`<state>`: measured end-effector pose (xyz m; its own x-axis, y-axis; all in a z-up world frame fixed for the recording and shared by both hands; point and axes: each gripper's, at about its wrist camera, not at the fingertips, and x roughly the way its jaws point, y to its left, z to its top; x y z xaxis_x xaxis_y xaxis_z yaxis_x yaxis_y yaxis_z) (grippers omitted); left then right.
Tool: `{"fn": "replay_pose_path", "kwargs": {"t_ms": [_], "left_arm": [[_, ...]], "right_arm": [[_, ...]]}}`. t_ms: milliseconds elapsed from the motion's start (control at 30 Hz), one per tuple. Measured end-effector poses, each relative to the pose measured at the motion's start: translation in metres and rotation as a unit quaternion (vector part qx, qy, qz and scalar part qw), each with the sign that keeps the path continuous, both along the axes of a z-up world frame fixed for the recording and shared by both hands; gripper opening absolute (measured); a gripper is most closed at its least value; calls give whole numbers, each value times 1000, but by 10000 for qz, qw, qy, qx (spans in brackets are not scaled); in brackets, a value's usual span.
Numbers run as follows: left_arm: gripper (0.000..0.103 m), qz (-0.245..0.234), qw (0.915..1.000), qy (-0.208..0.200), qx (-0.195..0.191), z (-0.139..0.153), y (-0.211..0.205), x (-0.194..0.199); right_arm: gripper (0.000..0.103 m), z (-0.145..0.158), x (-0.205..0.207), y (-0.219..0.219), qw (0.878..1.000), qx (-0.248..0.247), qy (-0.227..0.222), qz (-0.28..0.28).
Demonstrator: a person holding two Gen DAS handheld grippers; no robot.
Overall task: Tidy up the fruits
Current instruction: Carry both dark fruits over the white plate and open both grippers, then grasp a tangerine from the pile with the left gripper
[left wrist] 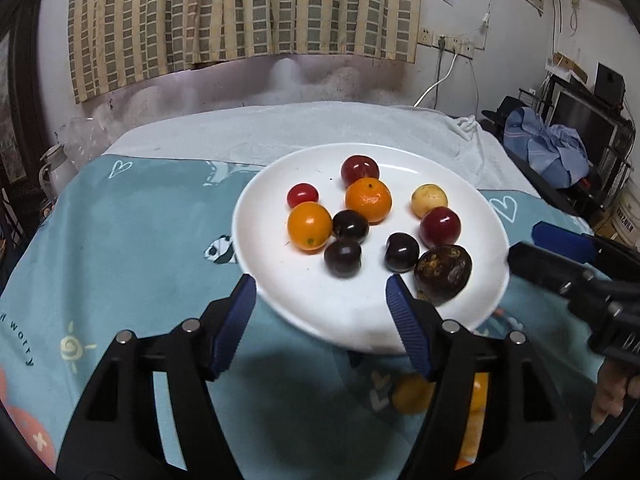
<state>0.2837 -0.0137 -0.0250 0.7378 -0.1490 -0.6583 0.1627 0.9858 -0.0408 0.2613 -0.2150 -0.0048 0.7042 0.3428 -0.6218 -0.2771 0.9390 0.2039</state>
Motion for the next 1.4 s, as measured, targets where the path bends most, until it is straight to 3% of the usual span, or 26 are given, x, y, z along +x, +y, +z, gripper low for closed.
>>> {"fn": "replay_pose_path", "kwargs": {"t_ms": [167, 400, 533, 733, 900, 1000, 1100, 1200, 1267, 1400], "left_arm": [[74, -234, 9997, -34, 70, 4, -2, -48], [79, -593, 9961, -269, 588, -10, -24, -126], [80, -519, 9964, -182, 649, -20, -24, -132], [81, -491, 9979, -118, 398, -21, -20, -127], [80, -832, 9960, -99, 317, -21, -29, -131], [79, -943, 9944, -10, 481, -28, -38, -126], [73, -961, 9940, 203, 471, -36, -41, -117], [58, -1010, 9940, 378, 188, -38, -36, -108], [41, -1107, 9924, 538, 5, -42, -33, -105], [41, -981, 9936, 541, -130, -40, -22, -108]], "right_arm": [[65, 6, -43, -2, 9998, -201, -57, 61], [65, -19, -96, 0, 9987, -469, 143, 110], [65, -27, -114, 4, 9978, -591, 219, 187], [67, -31, -122, -7, 9982, -469, 362, 114], [67, -29, -121, -8, 9984, -410, 384, 114], [67, -29, -122, -8, 9984, -411, 385, 111], [67, -30, -120, -8, 9981, -431, 429, 86], [67, -31, -119, -8, 9980, -440, 452, 87], [67, -31, -117, -8, 9979, -441, 469, 90], [67, -34, -117, -5, 9977, -450, 477, 145]]}}
